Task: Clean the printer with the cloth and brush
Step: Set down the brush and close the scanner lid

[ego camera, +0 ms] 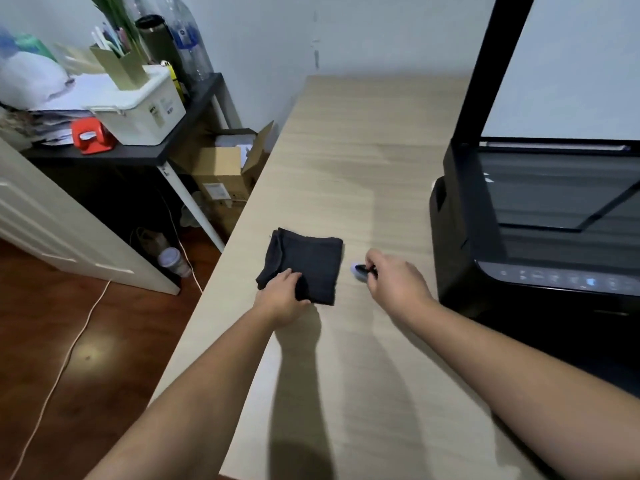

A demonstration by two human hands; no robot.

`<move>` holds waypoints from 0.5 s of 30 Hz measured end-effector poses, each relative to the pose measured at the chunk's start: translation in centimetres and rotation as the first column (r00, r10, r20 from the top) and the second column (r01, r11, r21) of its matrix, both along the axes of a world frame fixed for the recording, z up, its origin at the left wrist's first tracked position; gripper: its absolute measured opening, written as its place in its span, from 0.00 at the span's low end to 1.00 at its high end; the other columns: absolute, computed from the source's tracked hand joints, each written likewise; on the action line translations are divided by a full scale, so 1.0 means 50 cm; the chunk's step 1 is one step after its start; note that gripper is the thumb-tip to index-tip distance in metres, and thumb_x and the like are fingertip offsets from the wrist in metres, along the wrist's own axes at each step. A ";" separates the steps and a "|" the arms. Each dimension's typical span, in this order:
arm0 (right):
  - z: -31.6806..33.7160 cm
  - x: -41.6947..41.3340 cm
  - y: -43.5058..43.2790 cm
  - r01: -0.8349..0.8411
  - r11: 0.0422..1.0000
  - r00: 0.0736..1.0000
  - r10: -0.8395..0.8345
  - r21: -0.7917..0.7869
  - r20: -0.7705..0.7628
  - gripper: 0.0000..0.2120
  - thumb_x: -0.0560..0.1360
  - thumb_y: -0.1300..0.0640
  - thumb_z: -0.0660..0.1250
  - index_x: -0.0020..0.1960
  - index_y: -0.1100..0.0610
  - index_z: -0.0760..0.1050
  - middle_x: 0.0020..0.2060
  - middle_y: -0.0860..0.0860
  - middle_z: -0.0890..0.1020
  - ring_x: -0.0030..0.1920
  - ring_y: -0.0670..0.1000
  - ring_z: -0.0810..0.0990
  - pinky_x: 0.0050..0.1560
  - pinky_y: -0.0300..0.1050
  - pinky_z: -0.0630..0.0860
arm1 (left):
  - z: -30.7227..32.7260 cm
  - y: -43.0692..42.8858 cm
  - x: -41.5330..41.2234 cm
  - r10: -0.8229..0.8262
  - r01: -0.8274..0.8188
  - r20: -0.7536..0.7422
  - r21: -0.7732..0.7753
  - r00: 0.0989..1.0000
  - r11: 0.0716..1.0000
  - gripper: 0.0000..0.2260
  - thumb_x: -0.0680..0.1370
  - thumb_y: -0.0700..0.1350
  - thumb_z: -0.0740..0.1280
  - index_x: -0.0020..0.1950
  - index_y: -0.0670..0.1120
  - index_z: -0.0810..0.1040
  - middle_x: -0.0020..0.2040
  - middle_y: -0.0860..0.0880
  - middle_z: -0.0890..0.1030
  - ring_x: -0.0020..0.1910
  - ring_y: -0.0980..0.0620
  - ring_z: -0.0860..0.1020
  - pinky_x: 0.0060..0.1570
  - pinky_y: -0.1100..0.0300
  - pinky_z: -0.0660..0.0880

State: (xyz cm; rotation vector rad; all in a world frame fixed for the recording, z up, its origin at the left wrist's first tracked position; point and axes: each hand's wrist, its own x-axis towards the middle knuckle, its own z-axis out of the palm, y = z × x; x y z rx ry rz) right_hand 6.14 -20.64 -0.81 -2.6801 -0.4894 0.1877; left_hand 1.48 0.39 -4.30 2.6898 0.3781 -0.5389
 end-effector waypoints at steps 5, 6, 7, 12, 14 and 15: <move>-0.049 0.024 0.021 -0.040 0.974 0.999 0.039 -0.224 -0.006 0.21 0.72 0.68 0.57 0.62 0.54 0.64 0.48 0.56 0.76 0.44 0.59 0.75 0.39 0.47 0.70 | -0.030 0.007 -0.019 -0.093 0.098 -0.077 0.066 0.993 0.993 0.33 0.79 0.53 0.61 0.78 0.51 0.47 0.80 0.52 0.43 0.78 0.50 0.45 0.74 0.47 0.56; -0.060 0.018 0.021 -0.051 0.966 0.999 0.051 -0.253 -0.007 0.21 0.71 0.69 0.57 0.62 0.54 0.63 0.47 0.56 0.76 0.42 0.58 0.74 0.38 0.47 0.70 | -0.033 0.007 -0.022 -0.100 0.106 -0.080 0.076 0.992 0.992 0.34 0.79 0.54 0.61 0.78 0.51 0.46 0.79 0.52 0.42 0.78 0.50 0.44 0.74 0.47 0.55; -0.070 0.013 0.021 -0.059 0.959 0.998 0.058 -0.275 -0.011 0.21 0.71 0.68 0.58 0.61 0.55 0.63 0.46 0.55 0.76 0.41 0.57 0.72 0.38 0.47 0.69 | -0.034 0.007 -0.023 -0.103 0.109 -0.079 0.082 0.992 0.991 0.34 0.79 0.55 0.61 0.78 0.52 0.45 0.79 0.52 0.42 0.78 0.50 0.44 0.74 0.47 0.55; -0.086 -0.004 0.013 -0.082 0.949 0.995 0.061 -0.303 -0.077 0.15 0.71 0.67 0.58 0.55 0.56 0.66 0.47 0.54 0.75 0.47 0.56 0.73 0.39 0.47 0.67 | -0.024 0.010 -0.015 -0.106 0.115 -0.108 0.078 0.988 0.990 0.34 0.78 0.54 0.61 0.78 0.51 0.47 0.80 0.52 0.44 0.78 0.49 0.46 0.74 0.47 0.55; -0.066 -0.007 0.013 -0.110 0.949 0.993 0.090 -0.295 -0.081 0.15 0.72 0.65 0.58 0.58 0.56 0.67 0.49 0.54 0.75 0.50 0.57 0.73 0.40 0.46 0.67 | -0.010 0.006 -0.008 -0.087 0.098 -0.105 0.108 0.991 0.989 0.30 0.79 0.50 0.61 0.78 0.50 0.52 0.79 0.50 0.50 0.78 0.47 0.52 0.72 0.47 0.58; -0.043 -0.009 0.012 -0.130 0.949 0.991 0.115 -0.286 -0.068 0.15 0.74 0.63 0.58 0.59 0.56 0.67 0.51 0.55 0.75 0.51 0.57 0.73 0.40 0.46 0.66 | 0.001 0.001 0.000 -0.073 0.085 -0.084 0.139 0.994 0.987 0.28 0.78 0.50 0.61 0.76 0.50 0.56 0.78 0.49 0.55 0.75 0.46 0.57 0.70 0.48 0.61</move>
